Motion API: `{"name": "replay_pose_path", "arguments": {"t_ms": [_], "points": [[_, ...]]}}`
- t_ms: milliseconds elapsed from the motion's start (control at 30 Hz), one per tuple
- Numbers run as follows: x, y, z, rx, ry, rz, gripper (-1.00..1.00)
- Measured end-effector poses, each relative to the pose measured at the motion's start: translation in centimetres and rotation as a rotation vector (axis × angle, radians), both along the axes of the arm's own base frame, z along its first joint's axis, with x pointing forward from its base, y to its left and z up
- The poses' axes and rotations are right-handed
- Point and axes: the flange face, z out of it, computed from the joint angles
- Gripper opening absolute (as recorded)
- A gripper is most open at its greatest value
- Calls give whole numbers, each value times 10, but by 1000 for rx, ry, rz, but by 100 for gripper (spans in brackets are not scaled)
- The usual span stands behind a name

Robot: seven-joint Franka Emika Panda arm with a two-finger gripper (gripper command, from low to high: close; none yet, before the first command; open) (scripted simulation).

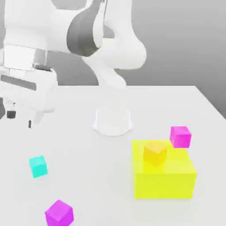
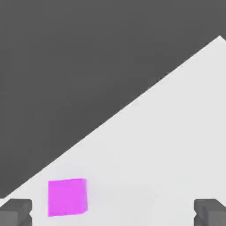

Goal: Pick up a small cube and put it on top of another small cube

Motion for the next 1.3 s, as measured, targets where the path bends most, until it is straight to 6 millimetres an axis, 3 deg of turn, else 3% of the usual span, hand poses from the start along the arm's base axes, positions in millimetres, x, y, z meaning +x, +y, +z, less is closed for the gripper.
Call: {"name": "replay_pose_path", "arguments": {"t_ms": [100,200,400,433,633,700,900,1067,1167,1300], "points": [[-43,-26,-62,64,78,-149,0],[-81,-31,-115,123,142,-255,0],[-88,-31,-177,135,158,-273,0],[-88,-30,-184,135,159,-273,-100],[-88,-30,-188,135,158,-274,-100],[-88,-30,-179,135,158,-274,-100],[-82,-24,-124,136,157,-262,-100],[-25,59,-81,135,157,-119,-100],[-5,110,-55,134,158,-59,-100],[7,192,-23,127,166,49,-100]]}}
